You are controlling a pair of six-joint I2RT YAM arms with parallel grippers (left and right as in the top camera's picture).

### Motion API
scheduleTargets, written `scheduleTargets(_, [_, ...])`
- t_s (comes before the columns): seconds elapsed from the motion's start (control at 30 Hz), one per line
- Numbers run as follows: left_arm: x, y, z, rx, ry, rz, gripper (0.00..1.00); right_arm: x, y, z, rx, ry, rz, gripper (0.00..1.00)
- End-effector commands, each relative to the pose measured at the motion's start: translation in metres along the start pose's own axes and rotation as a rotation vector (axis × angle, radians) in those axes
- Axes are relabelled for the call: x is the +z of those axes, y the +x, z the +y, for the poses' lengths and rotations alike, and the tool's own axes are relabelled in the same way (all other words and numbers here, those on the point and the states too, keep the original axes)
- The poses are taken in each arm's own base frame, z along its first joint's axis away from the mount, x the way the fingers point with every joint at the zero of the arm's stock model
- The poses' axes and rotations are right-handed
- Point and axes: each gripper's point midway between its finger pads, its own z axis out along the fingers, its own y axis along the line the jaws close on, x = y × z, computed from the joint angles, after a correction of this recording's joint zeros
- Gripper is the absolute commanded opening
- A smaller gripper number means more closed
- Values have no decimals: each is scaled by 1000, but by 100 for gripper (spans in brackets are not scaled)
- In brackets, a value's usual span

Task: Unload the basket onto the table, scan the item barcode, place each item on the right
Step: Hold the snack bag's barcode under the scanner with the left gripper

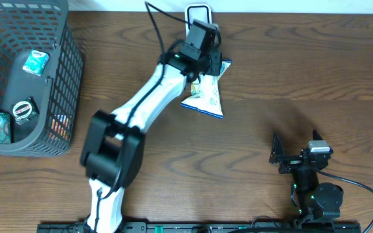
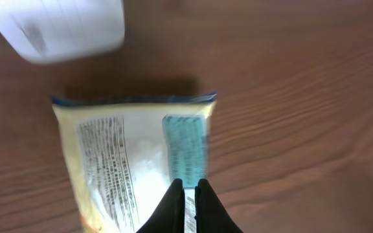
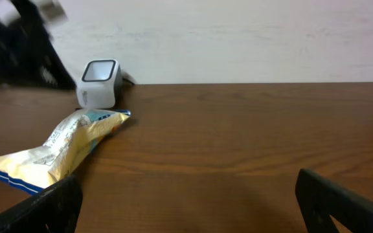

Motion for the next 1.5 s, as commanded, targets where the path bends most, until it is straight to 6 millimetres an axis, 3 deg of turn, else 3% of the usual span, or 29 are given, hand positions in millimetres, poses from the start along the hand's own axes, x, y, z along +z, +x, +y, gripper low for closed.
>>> scheduleTargets(0.0, [34, 27, 19, -88, -45, 68, 8, 0, 0, -5, 5, 20, -2, 99])
scheduleTargets(0.03, [47, 41, 22, -121, -48, 104, 8, 0, 0, -5, 5, 20, -2, 99])
scheduleTargets(0.13, [58, 57, 25, -129, -59, 146, 10, 0, 0, -5, 5, 20, -2, 99])
scheduleTargets(0.27, [52, 55, 24, -127, -59, 146, 14, 0, 0, -5, 5, 20, -2, 99])
scheduleTargets(0.37, [27, 31, 18, -130, -42, 93, 14, 0, 0, -5, 5, 20, -2, 99])
scheduleTargets(0.5, [-28, -5, 5, -123, -14, 6, 14, 0, 0, -5, 5, 20, -2, 99])
scheduleTargets(0.57, [-53, -11, 2, -109, -17, -4, 14, 0, 0, -5, 5, 20, -2, 99])
scheduleTargets(0.63, [-64, -7, 1, -96, -26, 16, 14, 0, 0, -5, 5, 20, -2, 99])
scheduleTargets(0.73, [-63, 15, 2, -96, -49, 91, 14, 0, 0, -5, 5, 20, -2, 99])
scheduleTargets(0.77, [-55, 33, 4, -93, -67, 146, 14, 0, 0, -5, 5, 20, -2, 99])
scheduleTargets(0.87, [-32, 65, 10, -88, -93, 228, 14, 0, 0, -5, 5, 20, -2, 99])
scheduleTargets(1.03, [3, 109, 24, -90, -141, 357, 14, 0, 0, -5, 5, 20, -2, 99])
scheduleTargets(1.13, [12, 133, 35, -99, -176, 437, 14, 0, 0, -5, 5, 20, -2, 99])
scheduleTargets(1.27, [4, 136, 35, -108, -187, 460, 13, 0, 0, -5, 5, 20, -2, 99])
scheduleTargets(1.47, [-27, 91, 14, -96, -134, 337, 13, 0, 0, -5, 5, 20, -2, 99])
